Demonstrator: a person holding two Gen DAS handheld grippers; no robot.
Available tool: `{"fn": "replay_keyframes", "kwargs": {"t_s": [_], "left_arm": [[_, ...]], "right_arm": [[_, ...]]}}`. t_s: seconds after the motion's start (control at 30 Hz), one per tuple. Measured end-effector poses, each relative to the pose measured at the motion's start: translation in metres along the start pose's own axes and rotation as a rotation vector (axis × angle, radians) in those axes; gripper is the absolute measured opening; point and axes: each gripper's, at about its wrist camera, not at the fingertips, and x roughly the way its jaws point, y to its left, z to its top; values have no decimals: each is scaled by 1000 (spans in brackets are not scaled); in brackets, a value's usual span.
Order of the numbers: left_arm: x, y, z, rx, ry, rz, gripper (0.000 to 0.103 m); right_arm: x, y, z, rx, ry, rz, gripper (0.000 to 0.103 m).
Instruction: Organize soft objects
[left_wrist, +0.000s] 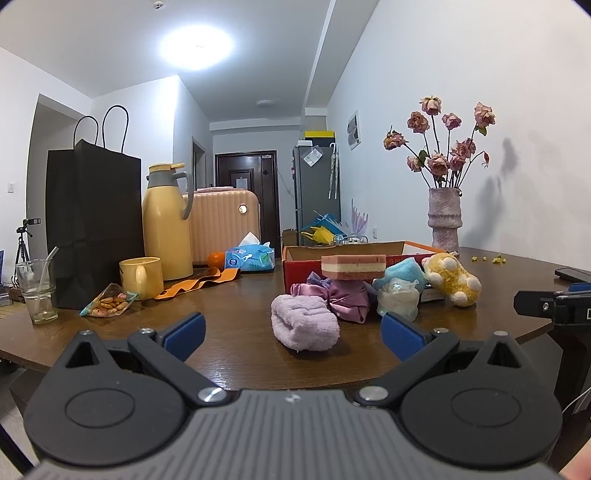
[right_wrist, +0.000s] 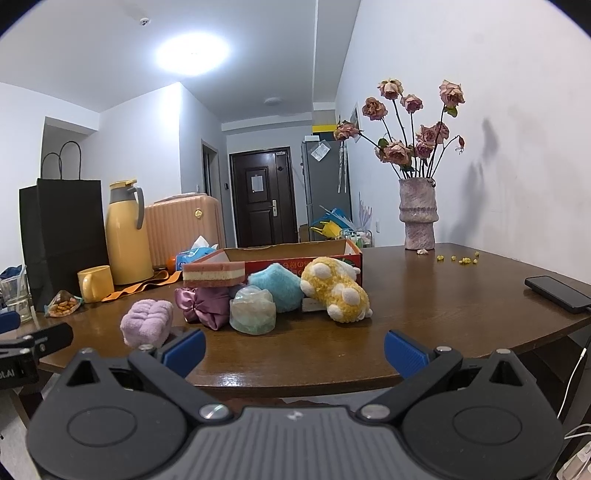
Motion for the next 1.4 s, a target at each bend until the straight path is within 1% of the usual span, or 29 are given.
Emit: {"fn": "replay_keyframes", "kwargs": {"t_s": [0.37,0.6,0.83,1.03,1.17,1.23,1.4], "left_arm": [[1,0,2,4,4,4,103],[6,1,-2,-2,21,14,103],[6,1,-6,-6,37,14,103],[3,1,-1,-5,13,19,103],[13,2,2,-13,56,14,103],[21,5,5,-37,74,-2,103],[41,7,10,-29,80,10,103]], "right_arm": [[1,-1,1,11,-11,-8,103],[-1,2,-1,-9,-32,-8,103],[1,1,-3,-5,-19,-8,103],[-3,1,0,-14,-35,-9,103],[1,1,-4,-16,-11,9,103],[5,-2,-3,-13,0,12,103],[21,-6,2,-27,-1,-21,103]]}}
